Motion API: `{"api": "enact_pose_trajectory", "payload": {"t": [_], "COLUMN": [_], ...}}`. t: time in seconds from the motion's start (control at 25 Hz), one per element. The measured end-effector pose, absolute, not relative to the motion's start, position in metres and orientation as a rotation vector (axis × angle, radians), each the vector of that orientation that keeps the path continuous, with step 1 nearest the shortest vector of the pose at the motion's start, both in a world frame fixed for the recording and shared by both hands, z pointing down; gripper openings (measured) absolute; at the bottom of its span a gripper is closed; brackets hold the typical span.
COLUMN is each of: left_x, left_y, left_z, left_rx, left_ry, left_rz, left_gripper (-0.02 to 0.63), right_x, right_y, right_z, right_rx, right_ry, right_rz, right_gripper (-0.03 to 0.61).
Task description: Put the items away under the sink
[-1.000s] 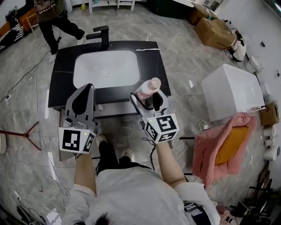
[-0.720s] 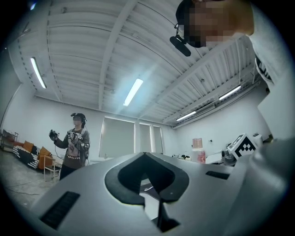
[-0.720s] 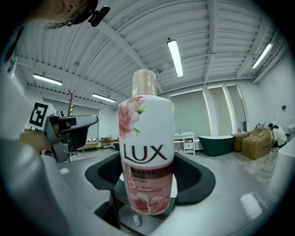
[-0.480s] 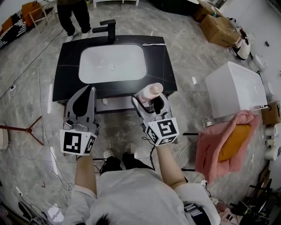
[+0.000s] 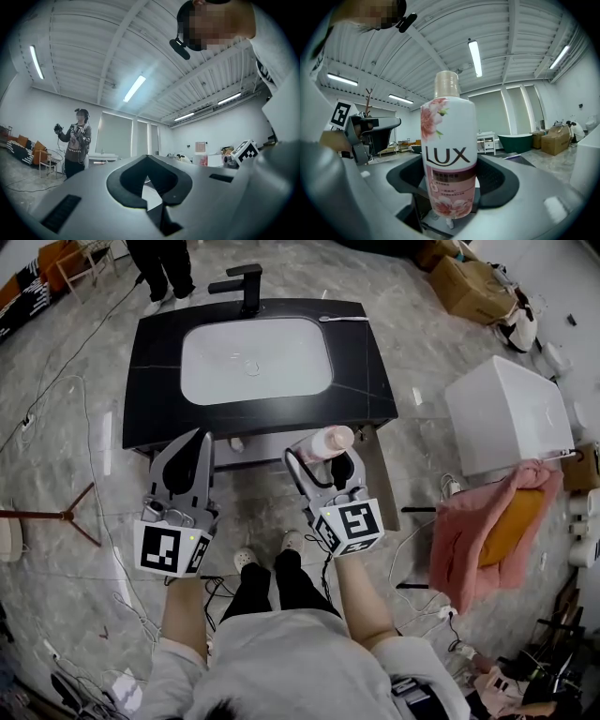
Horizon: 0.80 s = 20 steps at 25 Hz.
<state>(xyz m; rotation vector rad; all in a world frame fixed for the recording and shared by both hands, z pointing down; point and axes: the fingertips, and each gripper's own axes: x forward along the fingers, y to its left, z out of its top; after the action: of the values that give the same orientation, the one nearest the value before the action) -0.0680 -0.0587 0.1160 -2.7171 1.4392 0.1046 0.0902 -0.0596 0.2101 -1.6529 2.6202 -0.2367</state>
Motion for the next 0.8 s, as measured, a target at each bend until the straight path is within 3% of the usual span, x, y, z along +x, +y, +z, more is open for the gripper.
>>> {"api": "enact_pose_trajectory", "payload": {"t": [0.8], "left_x": [-0.095], "left_y": [-0.047], "left_z": [0.208], "left_rx": [-2.763], "left_ry": [1.450], "left_rz": [0.060], "left_gripper": [0.002], "right_x": [0.049], "right_y": [-0.044], "right_z": [0.303], "right_rx": [-1.622], "right_ry": [2.662], "right_rz": [-0.269], "right_gripper": [0.350]}}
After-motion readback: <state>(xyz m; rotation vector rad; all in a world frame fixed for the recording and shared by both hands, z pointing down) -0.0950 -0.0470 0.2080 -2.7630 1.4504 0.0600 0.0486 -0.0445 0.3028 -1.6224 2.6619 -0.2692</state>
